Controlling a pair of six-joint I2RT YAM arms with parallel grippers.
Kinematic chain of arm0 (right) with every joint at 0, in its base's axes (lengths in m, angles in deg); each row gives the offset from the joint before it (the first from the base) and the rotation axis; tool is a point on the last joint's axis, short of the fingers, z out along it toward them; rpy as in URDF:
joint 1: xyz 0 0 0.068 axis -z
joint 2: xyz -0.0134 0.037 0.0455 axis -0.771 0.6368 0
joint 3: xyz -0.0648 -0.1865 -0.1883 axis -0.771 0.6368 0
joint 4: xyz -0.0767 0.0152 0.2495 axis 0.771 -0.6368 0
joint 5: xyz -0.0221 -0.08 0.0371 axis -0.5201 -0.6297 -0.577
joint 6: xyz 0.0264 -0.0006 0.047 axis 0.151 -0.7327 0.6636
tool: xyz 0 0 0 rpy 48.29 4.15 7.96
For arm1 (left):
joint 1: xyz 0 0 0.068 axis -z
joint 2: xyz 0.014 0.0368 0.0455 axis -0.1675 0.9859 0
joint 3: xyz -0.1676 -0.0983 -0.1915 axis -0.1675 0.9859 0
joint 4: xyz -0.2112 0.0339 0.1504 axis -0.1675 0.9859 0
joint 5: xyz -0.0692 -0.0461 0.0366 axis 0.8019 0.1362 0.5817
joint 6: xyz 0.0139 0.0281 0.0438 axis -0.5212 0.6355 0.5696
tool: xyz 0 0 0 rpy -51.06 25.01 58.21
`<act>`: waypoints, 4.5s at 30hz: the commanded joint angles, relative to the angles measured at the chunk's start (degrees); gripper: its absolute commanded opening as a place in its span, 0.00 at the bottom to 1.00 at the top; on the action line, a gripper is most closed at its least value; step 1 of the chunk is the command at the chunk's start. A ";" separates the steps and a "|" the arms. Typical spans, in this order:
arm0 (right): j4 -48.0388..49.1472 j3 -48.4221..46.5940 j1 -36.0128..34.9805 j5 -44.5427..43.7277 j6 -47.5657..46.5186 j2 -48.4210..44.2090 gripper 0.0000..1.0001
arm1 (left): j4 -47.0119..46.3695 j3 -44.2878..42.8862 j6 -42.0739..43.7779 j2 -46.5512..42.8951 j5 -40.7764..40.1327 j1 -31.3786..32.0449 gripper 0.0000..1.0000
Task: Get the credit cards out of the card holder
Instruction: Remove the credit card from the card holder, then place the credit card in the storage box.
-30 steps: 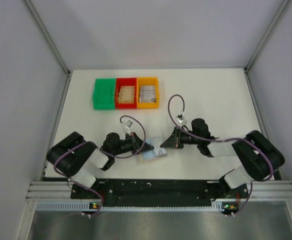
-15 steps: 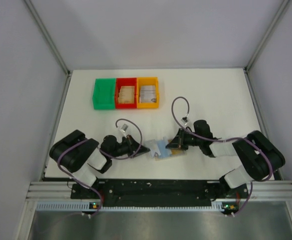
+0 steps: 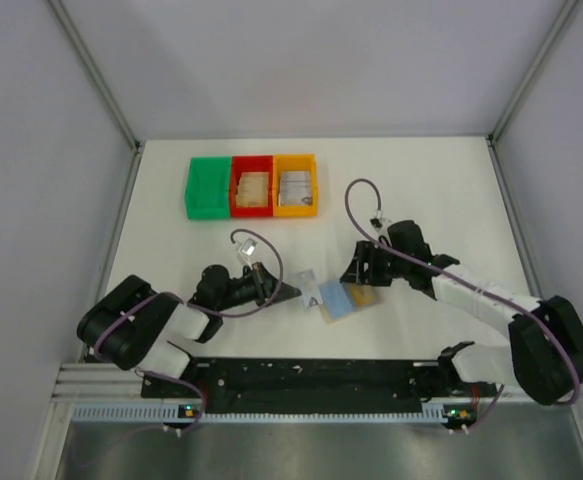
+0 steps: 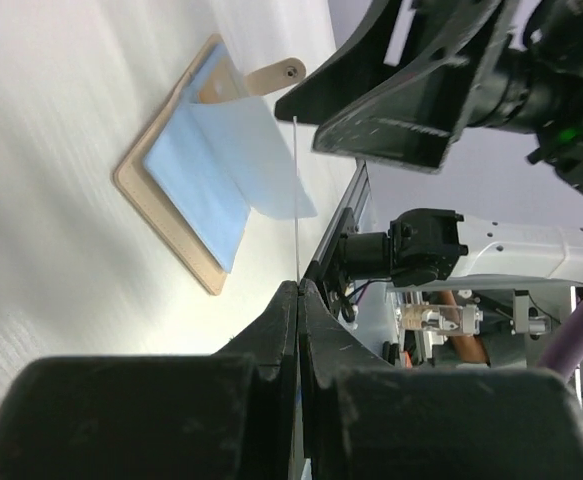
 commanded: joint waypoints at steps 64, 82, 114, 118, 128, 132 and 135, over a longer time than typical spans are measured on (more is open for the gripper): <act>-13.24 -21.06 0.17 31.15 -19.11 -10.12 0.00 | 46.73 -26.07 29.32 -30.66 4.15 0.35 0.83; 13.38 -12.27 0.96 19.36 -0.84 -16.45 0.00 | 43.31 -34.59 28.97 -24.09 4.74 0.17 0.93; -2.51 -23.43 0.61 39.31 -15.32 -8.98 0.00 | 55.62 -49.62 40.49 -10.90 27.33 2.72 0.15; -2.34 -22.90 0.61 37.21 -14.98 -9.24 0.25 | 51.32 -47.78 37.60 -11.95 25.41 2.46 0.00; 27.59 -10.00 0.96 29.20 3.98 -13.82 0.65 | 19.96 -25.39 17.57 -24.95 -7.53 2.37 0.00; 37.99 -7.35 0.79 30.26 9.72 -12.68 0.64 | 12.65 -21.85 12.90 -27.33 -13.79 2.90 0.00; 39.49 -6.82 0.35 29.74 10.25 -12.15 0.64 | 10.97 -21.94 10.79 -27.42 -15.46 3.16 0.00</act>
